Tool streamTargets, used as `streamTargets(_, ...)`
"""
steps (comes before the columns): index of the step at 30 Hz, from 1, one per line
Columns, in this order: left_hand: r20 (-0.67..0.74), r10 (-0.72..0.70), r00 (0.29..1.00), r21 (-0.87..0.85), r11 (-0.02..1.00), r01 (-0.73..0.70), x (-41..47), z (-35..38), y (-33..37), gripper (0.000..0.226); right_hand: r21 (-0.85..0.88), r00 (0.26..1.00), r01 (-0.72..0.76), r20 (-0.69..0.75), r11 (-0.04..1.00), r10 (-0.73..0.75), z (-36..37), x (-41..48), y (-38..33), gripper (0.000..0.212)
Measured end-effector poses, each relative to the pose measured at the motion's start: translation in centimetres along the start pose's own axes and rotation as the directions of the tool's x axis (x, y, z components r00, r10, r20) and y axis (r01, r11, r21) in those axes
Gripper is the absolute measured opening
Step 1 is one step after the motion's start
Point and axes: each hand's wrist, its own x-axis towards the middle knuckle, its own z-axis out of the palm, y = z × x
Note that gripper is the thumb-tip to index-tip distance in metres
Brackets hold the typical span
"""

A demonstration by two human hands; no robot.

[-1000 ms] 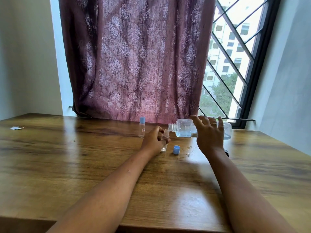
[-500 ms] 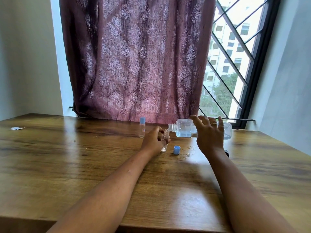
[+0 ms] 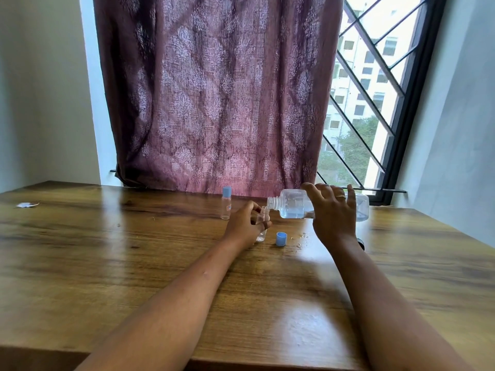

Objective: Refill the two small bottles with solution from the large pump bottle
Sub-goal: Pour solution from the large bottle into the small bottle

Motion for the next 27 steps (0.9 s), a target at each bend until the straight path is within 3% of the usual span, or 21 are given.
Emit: streamTargets(27, 0.002, -0.034, 0.999, -0.035, 0.999, 0.034, 0.11, 0.06, 0.05, 0.031, 0.004, 0.999, 0.005, 0.031, 1.000, -0.006, -0.13, 0.04, 0.03, 0.071)
